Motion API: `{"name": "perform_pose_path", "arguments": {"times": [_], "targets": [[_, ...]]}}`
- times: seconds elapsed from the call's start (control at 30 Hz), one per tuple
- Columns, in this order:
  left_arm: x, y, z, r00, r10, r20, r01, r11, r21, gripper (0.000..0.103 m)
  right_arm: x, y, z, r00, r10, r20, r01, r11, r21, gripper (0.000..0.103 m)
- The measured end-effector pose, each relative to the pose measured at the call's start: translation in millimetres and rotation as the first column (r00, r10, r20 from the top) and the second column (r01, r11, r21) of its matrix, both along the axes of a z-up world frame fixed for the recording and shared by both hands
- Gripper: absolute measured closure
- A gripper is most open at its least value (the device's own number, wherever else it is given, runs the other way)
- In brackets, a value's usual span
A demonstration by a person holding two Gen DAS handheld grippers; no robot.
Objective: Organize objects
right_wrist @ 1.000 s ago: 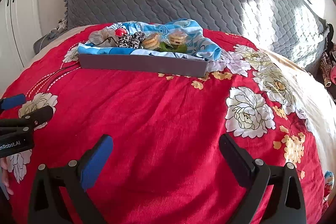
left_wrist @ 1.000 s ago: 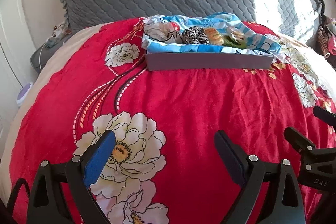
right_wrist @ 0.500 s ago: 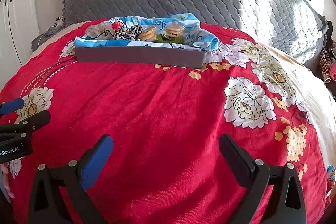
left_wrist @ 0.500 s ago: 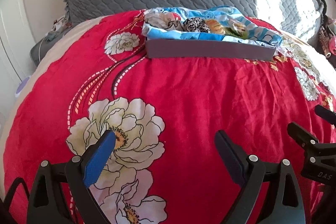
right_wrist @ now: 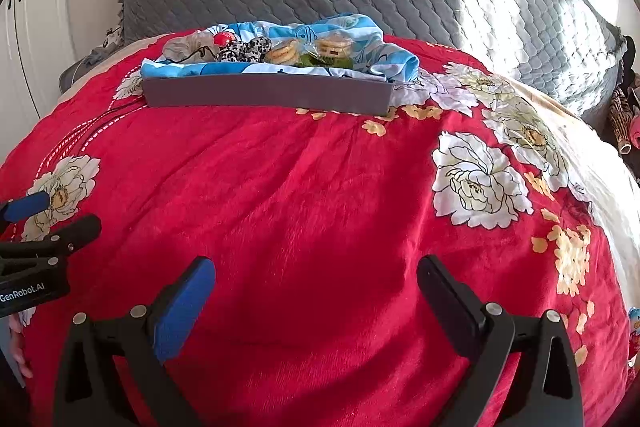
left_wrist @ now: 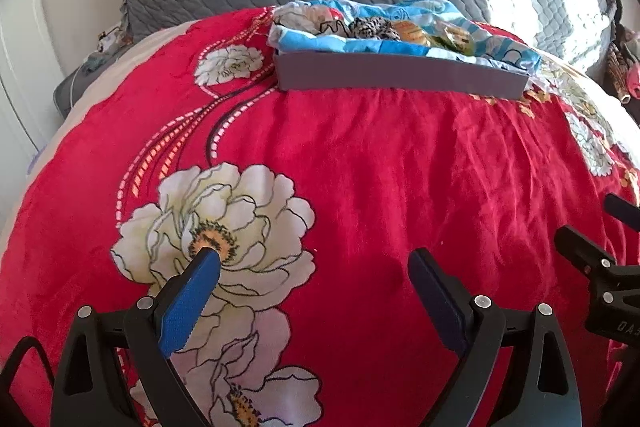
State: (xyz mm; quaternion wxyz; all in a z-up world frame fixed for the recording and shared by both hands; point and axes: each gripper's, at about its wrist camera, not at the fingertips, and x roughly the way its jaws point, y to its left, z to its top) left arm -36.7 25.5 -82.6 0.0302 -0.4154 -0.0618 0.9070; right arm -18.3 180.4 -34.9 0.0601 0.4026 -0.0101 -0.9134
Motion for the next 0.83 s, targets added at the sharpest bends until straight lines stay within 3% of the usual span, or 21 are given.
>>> {"name": "perform_pose_path", "arguments": {"times": [0.2,0.47,0.83], "targets": [[2.0,2.8,-3.4,1.0,-0.016,-0.02,0.016,1.0,0.02,0.008,0.2,0.3,-1.5,1.0,0.002,-0.001,-0.002,1.0,-0.004,0.001],[-3.7,-0.1,-12.8,1.0,-0.003,0.023,0.002,0.999,0.05,0.008,0.6,2.8,-3.0,1.0,-0.01,-0.001,0.01,1.0,-0.003,0.001],[-1.5,5.6,-11.5,1.0,-0.028,0.002,0.028,0.999,0.045,0.008,0.7,5.5,-3.9,1.0,-0.015,0.0,0.015,1.0,-0.003,0.001]]}}
